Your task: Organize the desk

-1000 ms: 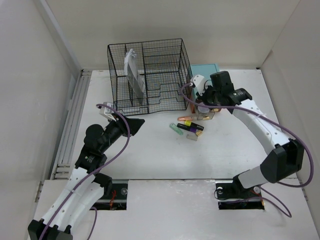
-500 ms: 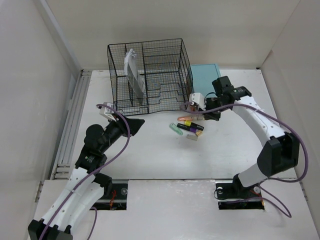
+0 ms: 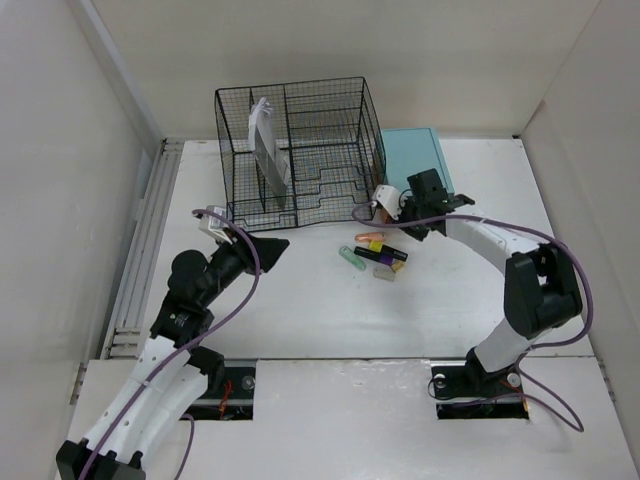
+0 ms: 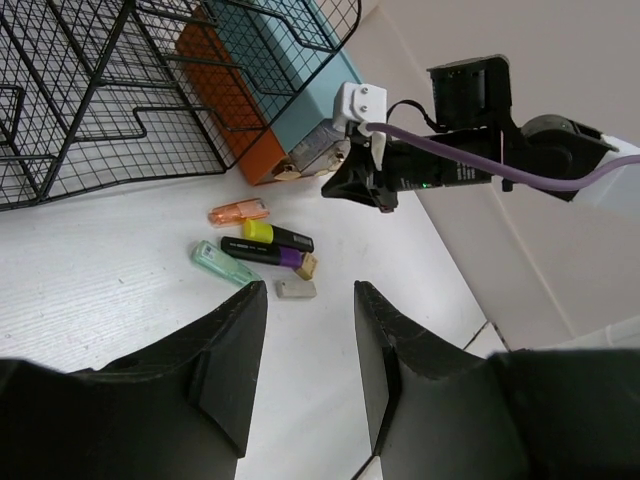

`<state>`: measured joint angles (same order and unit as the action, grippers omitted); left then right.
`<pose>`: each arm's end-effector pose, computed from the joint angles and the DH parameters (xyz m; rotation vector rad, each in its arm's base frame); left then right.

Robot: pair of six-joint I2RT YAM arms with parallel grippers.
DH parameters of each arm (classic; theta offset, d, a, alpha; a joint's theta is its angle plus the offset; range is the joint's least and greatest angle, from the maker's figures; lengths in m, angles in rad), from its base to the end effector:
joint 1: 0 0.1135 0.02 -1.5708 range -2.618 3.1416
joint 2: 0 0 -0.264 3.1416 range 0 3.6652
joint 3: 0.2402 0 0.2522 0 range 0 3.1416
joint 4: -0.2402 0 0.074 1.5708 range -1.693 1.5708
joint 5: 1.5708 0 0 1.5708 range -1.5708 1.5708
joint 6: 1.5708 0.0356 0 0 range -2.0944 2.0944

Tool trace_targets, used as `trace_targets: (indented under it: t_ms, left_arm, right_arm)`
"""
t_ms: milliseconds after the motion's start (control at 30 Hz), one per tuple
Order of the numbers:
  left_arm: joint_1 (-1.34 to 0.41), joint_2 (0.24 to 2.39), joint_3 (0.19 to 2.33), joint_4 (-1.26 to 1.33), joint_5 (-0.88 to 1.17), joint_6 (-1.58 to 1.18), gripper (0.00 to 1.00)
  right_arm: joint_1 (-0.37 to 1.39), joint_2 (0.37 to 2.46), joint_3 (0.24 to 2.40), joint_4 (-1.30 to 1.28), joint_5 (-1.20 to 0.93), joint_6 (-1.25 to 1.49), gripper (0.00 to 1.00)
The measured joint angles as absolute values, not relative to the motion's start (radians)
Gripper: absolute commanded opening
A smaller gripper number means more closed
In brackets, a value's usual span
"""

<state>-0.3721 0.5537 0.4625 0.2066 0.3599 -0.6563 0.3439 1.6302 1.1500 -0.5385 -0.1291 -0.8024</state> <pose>0.1365 -0.0667 0.3021 0.0926 1.5578 -1.0864 0.3166 0.1183 0.2240 -1.4364 2.1385 -0.0037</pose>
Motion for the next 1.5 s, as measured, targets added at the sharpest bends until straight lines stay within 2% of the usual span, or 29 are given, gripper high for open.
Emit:
trace_targets:
  t_ms: [300, 500, 533, 600, 633, 667, 700, 733, 833, 900, 967, 1100, 1300, 1500]
  left_arm:
    - [-0.372, 0.551, 0.450, 0.214, 0.360, -0.657, 0.37]
    - [-0.372, 0.551, 0.427, 0.226, 0.364, -0.664, 0.37]
    - [-0.372, 0.551, 0.424, 0.226, 0.365, -0.664, 0.37]
    - [-0.372, 0.551, 0.421, 0.229, 0.367, -0.664, 0.37]
    - [-0.372, 0.551, 0.418, 0.231, 0.368, -0.665, 0.37]
    - [-0.372, 0.551, 0.413, 0.238, 0.371, -0.668, 0.38]
    - [-0.372, 0.551, 0.405, 0.250, 0.375, -0.671, 0.46]
    - [-0.372, 0.552, 0.392, 0.260, 0.380, -0.673, 0.51]
    - [-0.373, 0.579, 0.360, 0.286, 0.400, -0.687, 0.71]
    - [-0.381, 0.624, 0.352, 0.311, 0.411, -0.693, 0.77]
    - [-0.406, 0.675, 0.352, 0.335, 0.416, -0.697, 0.77]
    - [-0.483, 0.778, 0.354, 0.358, 0.408, -0.696, 0.77]
    - [-0.545, 0.797, 0.375, 0.371, 0.387, -0.688, 0.77]
    - [-0.544, 0.797, 0.384, 0.385, 0.365, -0.685, 0.76]
  right_arm:
    - [0.366, 1.621, 1.067, -0.257, 0.034, -0.706, 0.00]
    - [0.368, 1.556, 0.994, -0.181, 0.090, -0.691, 0.00]
    - [0.368, 1.541, 0.984, -0.170, 0.095, -0.691, 0.06]
    - [0.373, 1.494, 0.954, -0.165, 0.093, -0.692, 0.24]
    - [0.379, 1.461, 0.937, -0.172, 0.089, -0.692, 0.53]
    - [0.385, 1.422, 0.922, -0.183, 0.081, -0.684, 0.68]
    - [0.390, 1.392, 0.913, -0.196, 0.072, -0.683, 0.82]
    - [0.395, 1.334, 0.901, -0.211, 0.064, -0.663, 0.84]
    - [0.390, 1.224, 0.911, -0.258, 0.023, -0.596, 0.81]
    - [0.358, 1.204, 0.947, -0.299, -0.009, -0.533, 0.77]
    - [0.298, 1.227, 0.996, -0.333, -0.054, -0.464, 0.71]
    - [0.151, 1.354, 1.074, -0.386, -0.167, -0.323, 0.67]
    - [-0.018, 1.554, 1.103, -0.441, -0.375, -0.152, 0.67]
    - [-0.091, 1.628, 1.103, -0.437, -0.523, -0.053, 0.67]
